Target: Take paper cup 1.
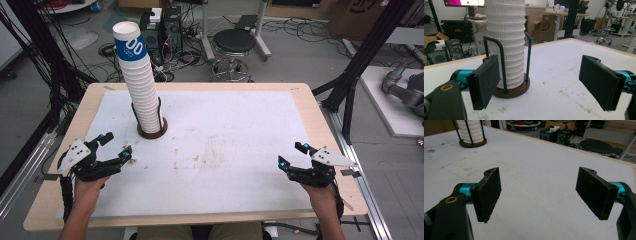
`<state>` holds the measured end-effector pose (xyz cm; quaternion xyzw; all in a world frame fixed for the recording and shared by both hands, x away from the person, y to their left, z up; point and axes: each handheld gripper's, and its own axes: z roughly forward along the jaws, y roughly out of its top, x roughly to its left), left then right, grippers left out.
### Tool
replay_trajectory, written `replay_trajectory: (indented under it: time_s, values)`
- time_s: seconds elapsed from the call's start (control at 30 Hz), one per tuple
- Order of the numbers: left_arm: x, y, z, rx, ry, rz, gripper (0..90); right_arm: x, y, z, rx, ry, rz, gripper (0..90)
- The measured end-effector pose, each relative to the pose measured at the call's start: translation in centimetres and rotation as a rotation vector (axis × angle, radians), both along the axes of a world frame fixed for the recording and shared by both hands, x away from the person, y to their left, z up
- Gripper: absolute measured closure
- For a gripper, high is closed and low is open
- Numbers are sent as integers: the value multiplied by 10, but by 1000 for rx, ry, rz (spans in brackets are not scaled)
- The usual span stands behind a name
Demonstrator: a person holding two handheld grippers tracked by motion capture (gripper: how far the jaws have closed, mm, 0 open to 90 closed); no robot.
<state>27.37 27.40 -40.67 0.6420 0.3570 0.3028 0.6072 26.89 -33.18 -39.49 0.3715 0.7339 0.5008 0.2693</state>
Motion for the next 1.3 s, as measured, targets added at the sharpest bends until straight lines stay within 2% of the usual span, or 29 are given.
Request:
replay_trajectory:
  time_s: [0.3,0.6,0.63,0.73,0.87,0.97,1.3]
  values:
    - [4,-3,-2,-7,13,0,172,0,-3,0,14,3,-10,210]
    - [4,-10,8,-10,13,-32,172,0,-6,-1,22,14,-2,210]
    - [6,-12,16,-7,23,-42,171,0,-6,-1,16,17,5,210]
    - [9,-14,29,-31,20,-61,171,1,-2,-1,14,23,17,210]
    - [17,-18,51,-9,18,-90,171,2,3,0,15,28,34,210]
    - [23,-20,67,-20,7,-109,168,3,6,-1,9,33,45,210]
    - [39,-26,112,-13,-10,-147,164,1,8,0,10,39,48,210]
